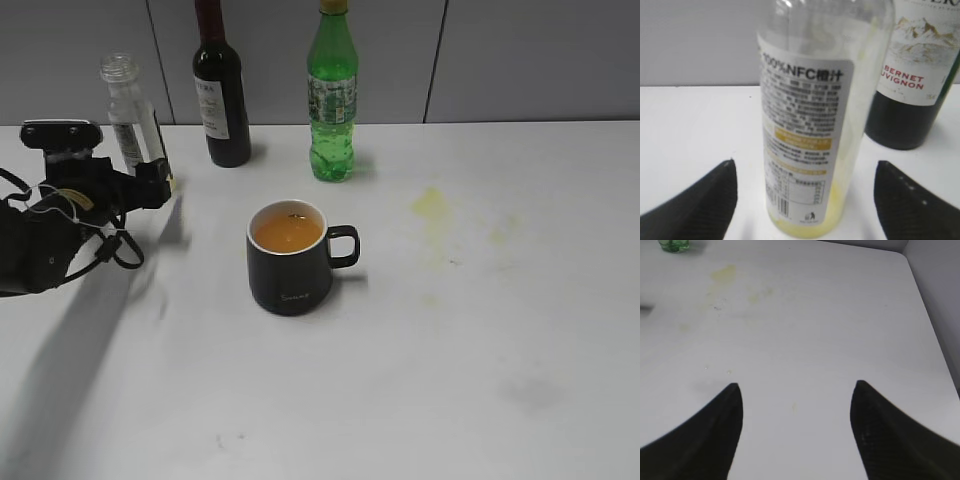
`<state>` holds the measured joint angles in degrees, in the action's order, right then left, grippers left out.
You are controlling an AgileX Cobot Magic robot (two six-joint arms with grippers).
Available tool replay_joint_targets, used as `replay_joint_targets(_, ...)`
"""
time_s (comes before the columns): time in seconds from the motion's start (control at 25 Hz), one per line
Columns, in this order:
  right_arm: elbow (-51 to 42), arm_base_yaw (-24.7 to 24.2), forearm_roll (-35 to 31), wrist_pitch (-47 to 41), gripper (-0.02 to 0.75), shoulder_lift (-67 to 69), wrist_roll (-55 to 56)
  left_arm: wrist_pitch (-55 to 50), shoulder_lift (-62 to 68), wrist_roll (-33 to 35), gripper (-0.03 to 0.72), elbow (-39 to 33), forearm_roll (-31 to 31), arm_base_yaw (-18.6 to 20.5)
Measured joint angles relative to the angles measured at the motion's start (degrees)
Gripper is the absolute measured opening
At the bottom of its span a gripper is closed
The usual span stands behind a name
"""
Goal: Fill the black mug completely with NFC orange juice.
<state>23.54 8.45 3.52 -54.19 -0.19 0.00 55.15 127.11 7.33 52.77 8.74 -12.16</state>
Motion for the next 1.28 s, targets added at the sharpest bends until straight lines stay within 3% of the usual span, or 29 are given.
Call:
replay_joint_targets(0.24,0.0,0.0,0.0,0.0,0.514,0.0,0.0,-6.11,-11.43,0.0,0.652,-7.87,0.0,0.0)
replay_joint_targets(1.0,0.0,0.0,0.0,0.0,0.514,0.0,0.0,-88.44,-55.94,0.0,0.591,-8.97,0.16,0.45)
replay_joint_targets(1.28,0.0,0.0,0.0,0.0,0.514,0.0,0.0,-107.99,-67.83,0.0,0.591,-8.97,0.03,0.45)
